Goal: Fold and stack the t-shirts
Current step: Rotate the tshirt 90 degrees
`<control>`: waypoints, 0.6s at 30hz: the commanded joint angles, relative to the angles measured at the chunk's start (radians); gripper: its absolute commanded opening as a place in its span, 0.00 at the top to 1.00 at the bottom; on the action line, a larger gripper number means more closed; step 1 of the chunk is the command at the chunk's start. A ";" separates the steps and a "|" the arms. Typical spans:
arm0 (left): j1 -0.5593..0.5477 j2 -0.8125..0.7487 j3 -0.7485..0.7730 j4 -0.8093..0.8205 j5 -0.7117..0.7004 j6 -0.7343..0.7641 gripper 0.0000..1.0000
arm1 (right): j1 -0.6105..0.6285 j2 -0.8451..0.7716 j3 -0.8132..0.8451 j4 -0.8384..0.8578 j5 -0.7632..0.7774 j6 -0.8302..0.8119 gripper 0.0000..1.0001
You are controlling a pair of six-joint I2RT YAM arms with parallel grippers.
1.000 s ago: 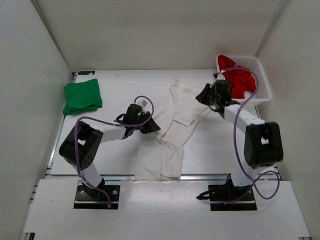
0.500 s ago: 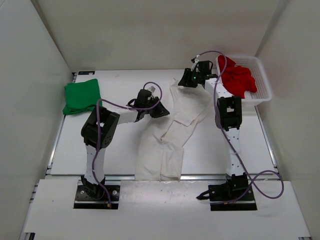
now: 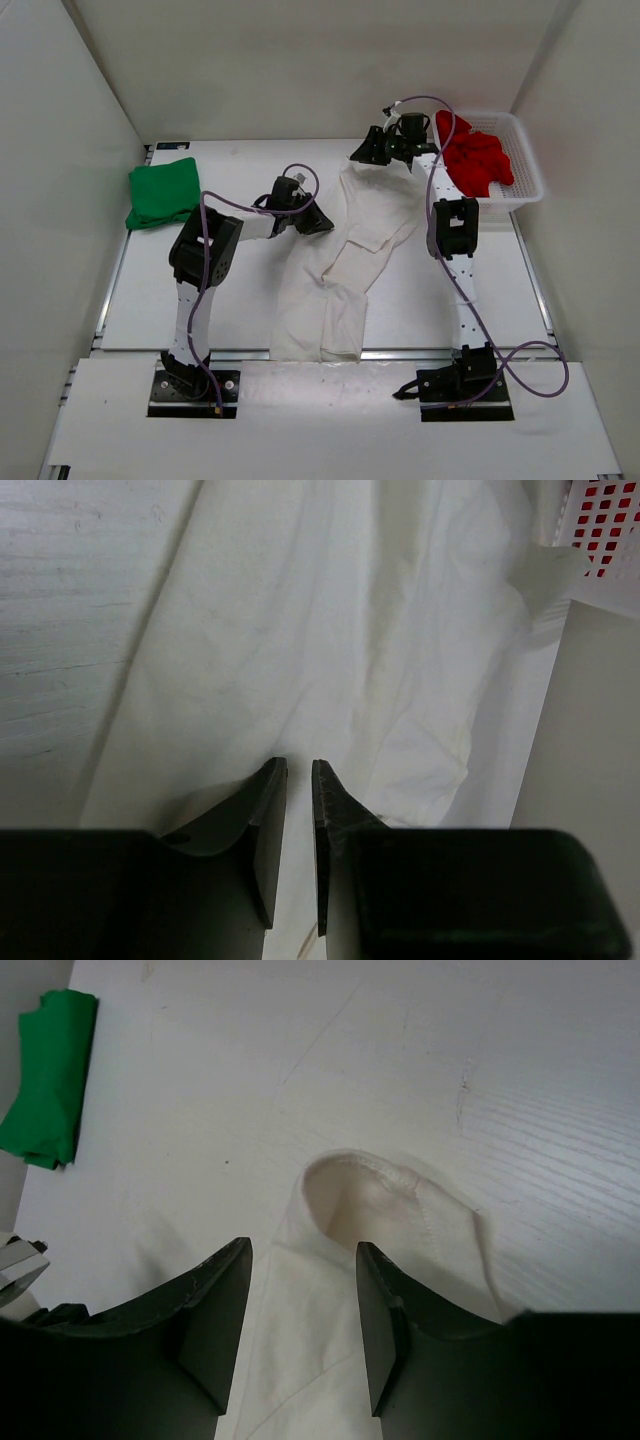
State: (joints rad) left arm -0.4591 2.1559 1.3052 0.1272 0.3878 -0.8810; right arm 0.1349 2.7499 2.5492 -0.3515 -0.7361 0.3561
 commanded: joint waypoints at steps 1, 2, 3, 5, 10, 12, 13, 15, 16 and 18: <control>0.010 -0.022 0.037 -0.018 0.005 0.011 0.72 | -0.003 0.021 0.016 0.048 -0.069 0.037 0.57; 0.002 -0.022 0.039 -0.012 0.005 0.014 0.72 | 0.000 0.019 0.017 0.051 -0.065 0.031 0.57; 0.005 -0.022 0.040 -0.014 0.003 0.016 0.72 | -0.001 0.030 0.014 0.051 -0.065 0.026 0.57; 0.010 -0.018 0.037 -0.012 0.005 0.016 0.73 | 0.000 0.033 -0.004 0.066 -0.075 0.040 0.57; -0.001 -0.013 0.058 -0.031 -0.007 0.028 0.72 | -0.011 0.050 -0.009 0.126 -0.105 0.084 0.58; -0.004 -0.005 0.062 -0.028 -0.009 0.027 0.73 | -0.001 0.056 -0.007 0.147 -0.120 0.099 0.62; -0.004 -0.007 0.065 -0.034 -0.012 0.025 0.72 | -0.012 0.053 -0.010 0.152 -0.127 0.112 0.67; -0.003 0.002 0.066 -0.032 -0.012 0.025 0.73 | -0.012 0.054 -0.001 0.163 -0.129 0.119 0.75; -0.003 0.002 0.062 -0.034 -0.010 0.028 0.72 | -0.012 0.053 0.002 0.157 -0.131 0.122 0.81; 0.002 0.005 0.065 -0.040 -0.015 0.028 0.72 | -0.011 0.051 0.003 0.146 -0.125 0.112 0.90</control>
State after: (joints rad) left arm -0.4595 2.1563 1.3403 0.1032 0.3809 -0.8669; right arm 0.1299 2.8082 2.5370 -0.2493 -0.8337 0.4549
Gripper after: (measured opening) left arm 0.273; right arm 0.123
